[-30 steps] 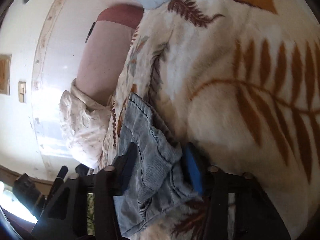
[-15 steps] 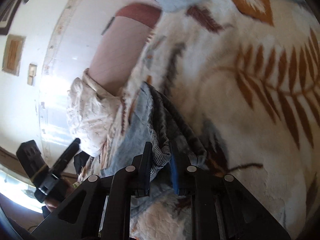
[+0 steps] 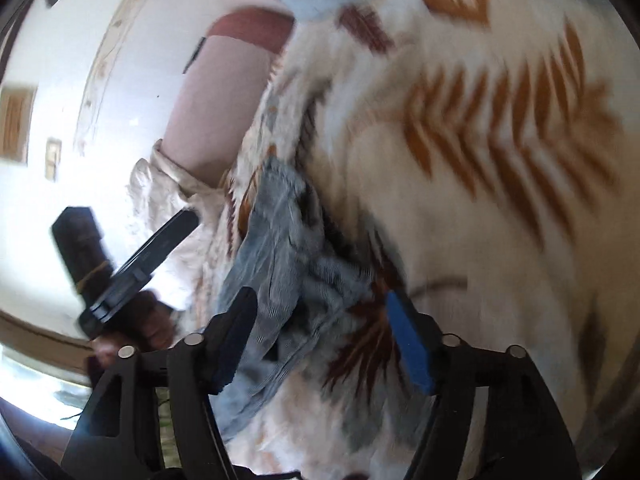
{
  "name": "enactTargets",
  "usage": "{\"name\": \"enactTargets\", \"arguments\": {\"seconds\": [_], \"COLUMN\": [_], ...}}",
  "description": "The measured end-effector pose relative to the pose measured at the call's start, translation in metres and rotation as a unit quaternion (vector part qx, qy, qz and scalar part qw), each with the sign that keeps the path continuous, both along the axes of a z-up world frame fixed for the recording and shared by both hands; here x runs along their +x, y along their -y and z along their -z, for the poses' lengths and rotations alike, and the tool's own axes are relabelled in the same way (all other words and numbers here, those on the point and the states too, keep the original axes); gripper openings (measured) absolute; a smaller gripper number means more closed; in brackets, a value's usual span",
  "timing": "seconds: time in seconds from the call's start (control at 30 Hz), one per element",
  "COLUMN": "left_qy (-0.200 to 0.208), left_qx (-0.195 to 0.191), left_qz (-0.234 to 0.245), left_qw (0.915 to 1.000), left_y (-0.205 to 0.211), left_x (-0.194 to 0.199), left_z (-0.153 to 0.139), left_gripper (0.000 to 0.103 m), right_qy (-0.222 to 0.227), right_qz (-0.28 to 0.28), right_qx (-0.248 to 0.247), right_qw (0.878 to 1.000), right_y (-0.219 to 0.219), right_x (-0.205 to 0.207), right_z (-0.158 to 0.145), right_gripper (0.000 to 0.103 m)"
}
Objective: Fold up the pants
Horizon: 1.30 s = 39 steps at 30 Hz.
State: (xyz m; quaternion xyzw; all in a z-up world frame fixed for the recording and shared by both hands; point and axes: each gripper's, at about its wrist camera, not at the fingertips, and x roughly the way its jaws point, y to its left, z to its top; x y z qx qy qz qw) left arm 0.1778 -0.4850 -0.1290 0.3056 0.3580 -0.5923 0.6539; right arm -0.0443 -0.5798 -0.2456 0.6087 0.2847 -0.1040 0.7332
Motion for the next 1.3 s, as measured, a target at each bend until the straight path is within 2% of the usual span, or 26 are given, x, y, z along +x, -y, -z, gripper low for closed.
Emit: {"name": "enactTargets", "arguments": {"seconds": [0.13,0.37,0.47,0.53,0.6,0.7,0.8,0.87,0.9,0.93,1.0,1.03,1.17,1.3], "left_qy": [-0.031,-0.063,-0.089,-0.068,-0.096,-0.092,-0.112,-0.125,-0.133,-0.139,-0.148,-0.152,-0.12,-0.092], "left_qx": [0.023,0.06,0.102,0.118,0.127,0.129,0.129,0.13,0.128,0.127,0.125,0.124,0.124,0.114], "left_qz": [0.034,0.083,0.105,0.107,0.112,0.121,0.121,0.112,0.108,0.102,0.098,0.099,0.119,0.131], "left_qw": [0.9987,0.9927,0.9853,0.9849,0.9808,0.98,0.9778,0.9771,0.9769,0.9767,0.9761,0.9755,0.9778,0.9805], "left_y": [0.019,0.05,0.058,0.06,0.061,0.063,0.067,0.071,0.071,0.073,0.074,0.073,0.071,0.067], "left_x": [0.011,0.011,0.008,0.004,0.004,-0.001,0.003,0.009,0.013,0.015,0.019,0.02,0.009,0.004], "left_z": [0.016,0.039,0.053,0.063,0.071,0.076,0.074,0.075,0.075,0.075,0.074,0.073,0.068,0.061], "left_gripper": [0.083,0.082,0.082,0.081,0.081,0.081,0.081,0.076,0.074,0.067,0.05,0.045,0.034,0.031], "right_qy": [0.017,0.034,0.052,0.062,0.064,0.073,0.076,0.083,0.085,0.085,0.083,0.085,0.079,0.077], "right_qz": [0.008,0.024,0.016,0.01,0.011,0.011,0.008,0.004,0.001,-0.003,0.001,0.001,-0.009,-0.012], "right_qx": [0.047,0.043,0.049,0.047,0.043,0.038,0.026,0.02,0.018,0.018,0.029,0.032,0.005,0.004], "right_qw": [0.999,0.998,0.997,0.997,0.997,0.997,0.997,0.996,0.996,0.996,0.996,0.996,0.997,0.997], "right_y": [0.001,0.007,0.006,0.004,0.003,0.003,0.002,0.001,0.001,0.001,0.003,0.004,0.001,0.0], "right_x": [0.004,0.008,0.011,0.015,0.017,0.018,0.021,0.023,0.024,0.024,0.023,0.023,0.025,0.024], "right_z": [0.019,0.019,0.02,0.017,0.019,0.018,0.019,0.018,0.019,0.021,0.028,0.03,0.026,0.027], "right_gripper": [0.068,0.069,0.07,0.07,0.07,0.068,0.066,0.063,0.055,0.05,0.033,0.031,0.029,0.027]}}
